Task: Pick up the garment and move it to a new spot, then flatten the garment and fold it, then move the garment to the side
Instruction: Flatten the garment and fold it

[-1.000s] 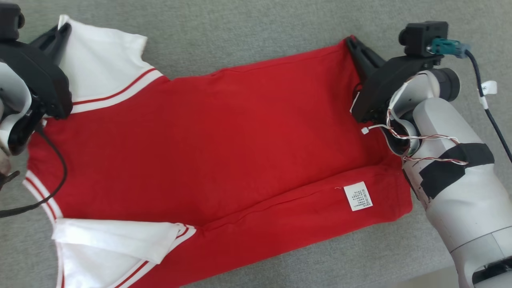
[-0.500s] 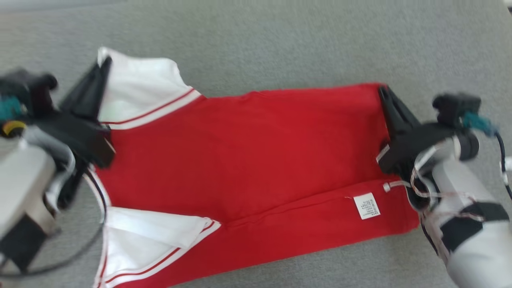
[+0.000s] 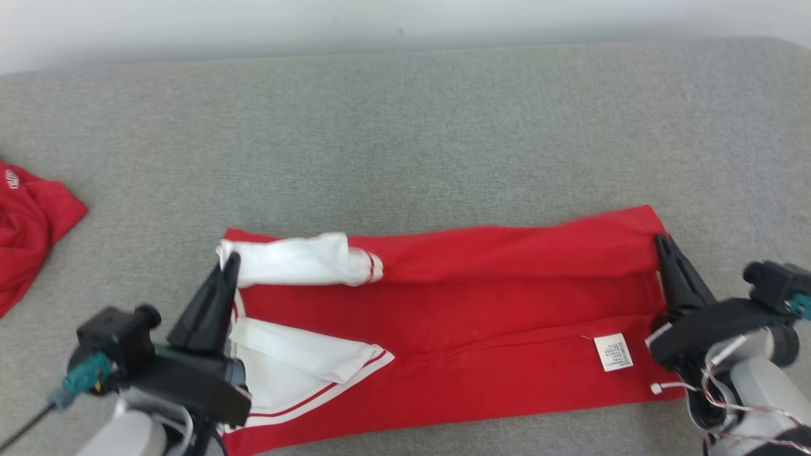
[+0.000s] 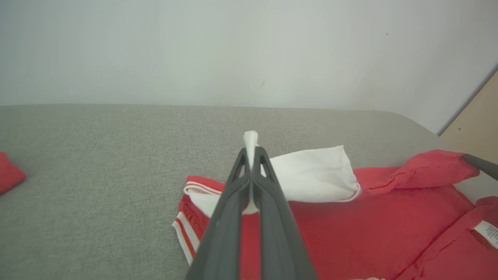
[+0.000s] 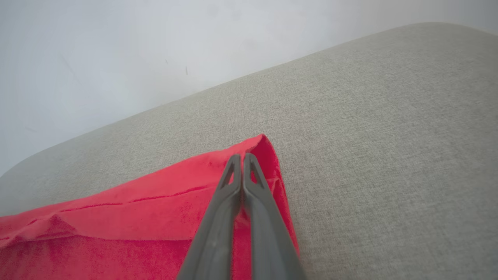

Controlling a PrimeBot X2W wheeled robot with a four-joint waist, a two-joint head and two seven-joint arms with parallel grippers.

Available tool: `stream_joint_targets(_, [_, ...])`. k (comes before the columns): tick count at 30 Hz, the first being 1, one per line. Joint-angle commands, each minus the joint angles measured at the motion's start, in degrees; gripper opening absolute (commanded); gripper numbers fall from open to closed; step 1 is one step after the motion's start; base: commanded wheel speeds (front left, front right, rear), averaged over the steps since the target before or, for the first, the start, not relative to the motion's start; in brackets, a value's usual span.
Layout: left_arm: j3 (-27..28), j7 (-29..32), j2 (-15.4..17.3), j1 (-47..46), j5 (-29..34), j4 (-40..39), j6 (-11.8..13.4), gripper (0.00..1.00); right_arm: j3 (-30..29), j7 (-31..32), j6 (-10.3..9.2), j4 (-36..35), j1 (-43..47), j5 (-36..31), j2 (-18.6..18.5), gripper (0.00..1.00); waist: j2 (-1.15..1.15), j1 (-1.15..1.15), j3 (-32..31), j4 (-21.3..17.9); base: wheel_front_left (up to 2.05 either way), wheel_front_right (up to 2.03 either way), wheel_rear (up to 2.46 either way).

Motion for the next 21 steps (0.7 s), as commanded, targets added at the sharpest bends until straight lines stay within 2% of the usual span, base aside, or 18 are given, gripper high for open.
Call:
stream_joint_targets(1, [1.27, -0.18, -1.27, 2.14, 0.77, -0.66, 0.18, 0.0, -0.99, 0.03, -0.14, -0.74, 1.47, 0.55, -0.54, 0.0, 0.02, 0.02, -1.2, 1.22, 0.0, 0.0, 0.0])
stream_joint_targets(8, [5.67, -0.19, -5.65, 10.09, 3.41, -0.8, -1.83, 0.0, -5.16, 2.62, -0.14, -4.67, 7.71, -0.27, 0.09, 0.0, 0.02, 0.02, -2.42, 2.12, 0.0, 0.0, 0.0])
stream_joint_targets(9, [5.82, -0.19, -6.11, 11.0, 3.96, -0.39, -2.05, 0.67, -5.61, 3.01, -0.14, -5.16, 8.34, -0.51, 0.37, 0.0, 0.02, 0.02, -2.58, 2.13, 0.0, 0.0, 0.0])
stream_joint_targets(10, [6.24, -0.18, -6.79, 11.66, 4.56, -0.02, -2.41, 1.0, -6.43, 2.54, -0.14, -5.79, 8.8, -1.09, 0.46, 0.09, 0.02, 0.02, -2.79, 2.15, 0.0, 0.0, 0.0])
stream_joint_targets(11, [7.04, -0.19, -7.58, 12.03, 5.04, 0.15, -2.45, 1.0, -6.89, 2.7, -0.14, -6.25, 9.35, -1.43, 0.67, 0.77, 0.02, 0.02, -2.97, 2.2, 0.0, 0.0, 0.0])
stream_joint_targets(12, [7.7, -0.18, -8.17, 12.57, 5.71, 0.6, -2.84, 1.0, -7.4, 3.08, -0.14, -6.71, 9.96, -1.81, 1.1, 1.0, 0.02, 0.02, -3.14, 2.22, 0.0, 0.0, 0.0])
stream_joint_targets(18, [14.26, -0.18, -12.64, 15.4, 10.62, 0.99, -4.37, 1.0, -9.87, 4.91, -0.14, -10.0, 12.13, -4.09, 2.26, 1.0, 0.02, 0.02, -3.86, 2.26, 0.0, 0.0, 0.0])
stream_joint_targets(21, [18.1, -0.18, -14.35, 16.26, 13.37, -0.11, -3.87, 1.0, -10.76, 5.7, -0.14, -10.81, 12.55, -4.62, 2.37, 1.0, 0.02, 0.02, -4.04, 2.26, 0.0, 0.0, 0.0])
